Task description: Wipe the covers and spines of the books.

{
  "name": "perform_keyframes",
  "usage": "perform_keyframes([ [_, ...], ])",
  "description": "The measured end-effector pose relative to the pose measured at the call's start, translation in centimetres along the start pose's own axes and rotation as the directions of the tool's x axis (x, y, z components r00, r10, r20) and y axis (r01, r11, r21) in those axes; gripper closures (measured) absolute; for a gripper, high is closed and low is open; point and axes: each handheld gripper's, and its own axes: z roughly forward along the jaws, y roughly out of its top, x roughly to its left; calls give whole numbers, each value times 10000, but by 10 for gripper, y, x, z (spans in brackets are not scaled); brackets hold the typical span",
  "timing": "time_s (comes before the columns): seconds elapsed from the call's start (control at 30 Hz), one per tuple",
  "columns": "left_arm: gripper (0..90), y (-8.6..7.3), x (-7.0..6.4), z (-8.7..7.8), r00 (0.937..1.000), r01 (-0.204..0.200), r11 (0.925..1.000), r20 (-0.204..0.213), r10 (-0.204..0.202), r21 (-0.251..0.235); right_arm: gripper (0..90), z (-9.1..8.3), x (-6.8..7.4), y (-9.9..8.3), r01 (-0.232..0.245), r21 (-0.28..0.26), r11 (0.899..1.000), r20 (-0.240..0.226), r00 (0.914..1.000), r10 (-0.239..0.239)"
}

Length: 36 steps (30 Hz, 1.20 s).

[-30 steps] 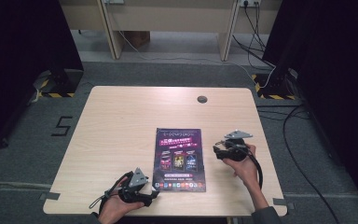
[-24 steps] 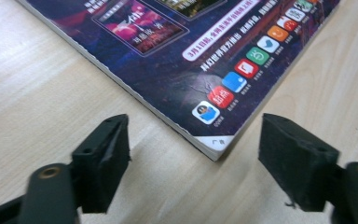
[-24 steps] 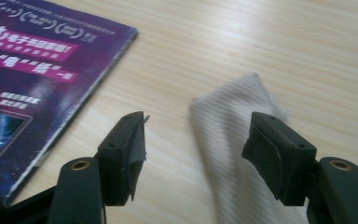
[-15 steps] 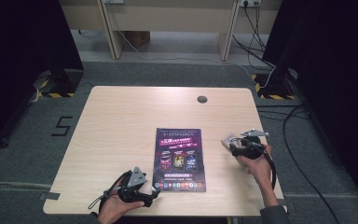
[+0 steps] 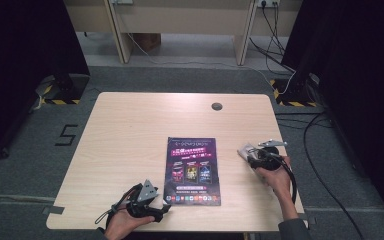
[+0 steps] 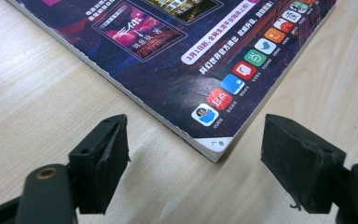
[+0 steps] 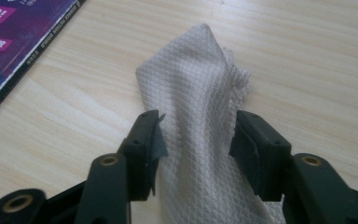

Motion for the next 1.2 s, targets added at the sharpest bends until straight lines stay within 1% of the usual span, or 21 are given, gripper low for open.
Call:
perform_keyframes([
  [0.1,257,-1,-1,0,10000,-60,10000,41,60,1,588,4,-2,-2,-48,132,9999,-184,9998,50],
  [0.17,257,1,-1,-1,10000,-55,10000,62,56,-83,643,5,-2,-2,82,15,10000,-196,9998,-82],
  [0.23,256,1,0,-3,9999,122,9997,-12,-123,-203,686,5,-1,-2,122,-16,9999,-188,9997,-122],
  [0.33,249,1,2,-4,9996,255,9993,-67,-257,-265,743,5,-1,-2,262,-96,9996,-210,9994,-264],
  [0.37,247,1,3,-4,9995,288,9991,-117,-292,-324,755,4,-1,-1,220,-120,9997,-138,9997,-222],
  [0.43,247,2,3,-5,9991,353,9984,-232,-363,-451,770,2,1,0,371,-162,9992,21,9993,-371],
  [0.53,246,3,5,-5,9985,466,9975,-277,-482,-539,777,-3,4,4,487,-401,9980,-21,9988,-489],
  [0.57,246,3,6,-6,9981,511,9971,-311,-529,-555,778,-6,5,6,492,-568,9972,-5,9988,-493],
  [0.63,246,3,6,-6,9974,598,9962,-376,-623,-628,778,-13,9,11,541,-950,9940,-148,9983,-558],
  [0.67,246,4,7,-6,9969,648,9956,-412,-677,-682,778,-16,13,15,641,-1166,9911,-232,9975,-672],
  [0.73,247,5,9,-4,9957,752,9946,-490,-788,-712,778,-21,23,21,855,-1422,9861,-372,9951,-916],
  [0.77,255,6,9,-3,9953,742,9948,-572,-783,-701,777,-22,31,26,1060,-1539,9824,-483,9922,-1147],
  [0.8,259,6,8,-2,9954,649,9957,-657,-693,-665,777,-21,39,29,1167,-1603,9802,-583,9901,-1274],
  [0.87,265,8,6,-1,9959,642,9955,-593,-684,-701,776,-15,56,37,1610,-1582,9742,-856,9807,-1760],
  [0.9,267,9,6,0,9957,668,9949,-596,-714,-762,776,-12,64,39,1745,-1547,9724,-920,9775,-1900],
  [0.97,273,10,5,3,9952,695,9950,-632,-741,-710,775,-3,83,46,2190,-1466,9647,-1177,9644,-2368],
  [1.0,277,10,6,5,9953,703,9953,-626,-745,-670,775,3,95,49,2415,-1426,9599,-1349,9560,-2605],
  [1.03,278,10,6,6,9951,687,9959,-667,-726,-591,775,7,102,51,2583,-1367,9564,-1448,9498,-2772],
  [1.07,281,10,6,7,9949,691,9961,-693,-728,-542,774,12,113,53,2704,-1305,9539,-1594,9438,-2894],
  [1.17,296,8,6,10,9947,412,9990,-937,-428,-183,772,28,141,56,3295,-1079,9380,-2069,9154,-3454],
  [1.2,301,8,6,10,9945,414,9990,-957,-429,-175,770,34,151,56,3535,-956,9305,-2208,9040,-3661],
])
